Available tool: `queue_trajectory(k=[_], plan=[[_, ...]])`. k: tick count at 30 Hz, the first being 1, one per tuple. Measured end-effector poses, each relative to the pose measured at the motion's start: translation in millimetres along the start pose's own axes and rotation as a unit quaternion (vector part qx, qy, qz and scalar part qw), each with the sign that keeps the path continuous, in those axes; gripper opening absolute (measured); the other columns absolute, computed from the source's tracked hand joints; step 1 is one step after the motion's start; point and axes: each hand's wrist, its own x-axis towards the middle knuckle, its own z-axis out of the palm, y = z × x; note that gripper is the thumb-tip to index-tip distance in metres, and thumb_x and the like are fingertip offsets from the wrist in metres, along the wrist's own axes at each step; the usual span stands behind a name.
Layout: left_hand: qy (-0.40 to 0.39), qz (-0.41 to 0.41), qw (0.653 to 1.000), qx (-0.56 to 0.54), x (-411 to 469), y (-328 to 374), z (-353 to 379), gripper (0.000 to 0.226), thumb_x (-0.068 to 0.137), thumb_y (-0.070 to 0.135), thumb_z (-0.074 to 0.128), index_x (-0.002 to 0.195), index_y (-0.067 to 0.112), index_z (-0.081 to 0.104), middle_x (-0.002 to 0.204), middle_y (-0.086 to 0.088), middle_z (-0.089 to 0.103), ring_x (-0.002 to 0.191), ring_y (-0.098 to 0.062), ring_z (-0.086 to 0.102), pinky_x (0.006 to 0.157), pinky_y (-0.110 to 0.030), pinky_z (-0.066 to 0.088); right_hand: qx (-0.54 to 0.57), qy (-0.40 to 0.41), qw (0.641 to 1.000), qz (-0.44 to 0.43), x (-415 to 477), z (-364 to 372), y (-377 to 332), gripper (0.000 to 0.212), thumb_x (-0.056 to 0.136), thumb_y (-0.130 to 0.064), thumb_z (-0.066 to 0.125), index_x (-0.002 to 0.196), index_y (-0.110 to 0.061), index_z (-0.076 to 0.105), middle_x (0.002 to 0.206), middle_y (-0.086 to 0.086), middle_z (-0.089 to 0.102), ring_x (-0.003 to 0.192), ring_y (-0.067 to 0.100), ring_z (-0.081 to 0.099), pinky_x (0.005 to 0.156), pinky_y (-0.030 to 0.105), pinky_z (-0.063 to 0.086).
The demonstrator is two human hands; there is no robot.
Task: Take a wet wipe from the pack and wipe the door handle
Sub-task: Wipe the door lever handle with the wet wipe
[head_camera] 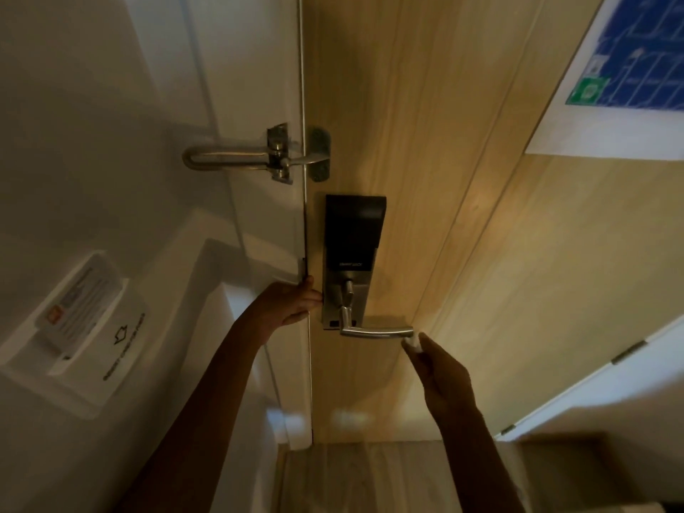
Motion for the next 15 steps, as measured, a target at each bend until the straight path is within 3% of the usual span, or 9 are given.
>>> queue_trajectory(k=[3, 7, 10, 13, 15], plan=[[0.005, -0.002, 1.0, -0.008, -0.4, 2.0, 1.3, 0.05, 0.093, 0.051, 0.046, 0.11, 0.011, 0.069, 0.112, -0.007, 0.072, 0.107, -0.017, 0.067, 0.1, -0.034, 0.05, -0.103, 0.067, 0.988, -0.094, 9.5, 4.2, 3.6, 0.018, 0.084, -0.006, 0.07, 0.1, 0.002, 0.072, 0.097, 0.02, 0.072, 0.091, 0.032, 0.071, 0.078, 0.039, 0.059], [0.005, -0.008, 1.0, -0.01, -0.9, 4.3, 3.3, 0.05, 0.094, 0.049, 0.045, 0.112, 0.009, 0.068, 0.111, -0.007, 0.072, 0.108, -0.017, 0.067, 0.102, -0.036, 0.048, -0.232, 0.063, 0.958, -0.159, 5.2, 2.8, 3.3, 0.013, 0.082, -0.015, 0.074, 0.094, -0.01, 0.076, 0.086, 0.011, 0.075, 0.086, 0.027, 0.071, 0.08, 0.043, 0.059], [0.007, -0.011, 1.0, -0.018, -1.6, 4.2, 3.0, 0.051, 0.092, 0.051, 0.047, 0.108, 0.008, 0.069, 0.109, -0.011, 0.073, 0.105, -0.022, 0.065, 0.103, -0.037, 0.043, -0.304, 0.052, 0.923, -0.232, -1.2, 5.3, -1.0, 0.01, 0.084, -0.016, 0.072, 0.092, -0.016, 0.077, 0.085, 0.002, 0.075, 0.081, 0.016, 0.071, 0.076, 0.034, 0.06], [0.011, -0.01, 1.0, -0.02, -2.3, 5.3, 3.3, 0.053, 0.091, 0.052, 0.048, 0.107, 0.007, 0.07, 0.107, -0.012, 0.073, 0.101, -0.028, 0.066, 0.095, -0.036, 0.047, -0.385, -0.009, 0.846, -0.369, -7.1, 35.1, -1.4, 0.013, 0.085, -0.016, 0.071, 0.098, -0.017, 0.074, 0.095, -0.005, 0.073, 0.085, 0.003, 0.067, 0.074, 0.015, 0.054], [0.016, -0.013, 0.999, -0.025, -4.1, 6.4, 5.8, 0.051, 0.093, 0.049, 0.046, 0.11, 0.006, 0.069, 0.11, -0.012, 0.072, 0.102, -0.024, 0.066, 0.094, -0.034, 0.049, -0.389, -0.053, 0.82, -0.417, -3.0, 58.8, 2.2, 0.014, 0.085, -0.014, 0.071, 0.098, -0.018, 0.071, 0.099, -0.008, 0.069, 0.09, 0.002, 0.065, 0.075, 0.014, 0.052]])
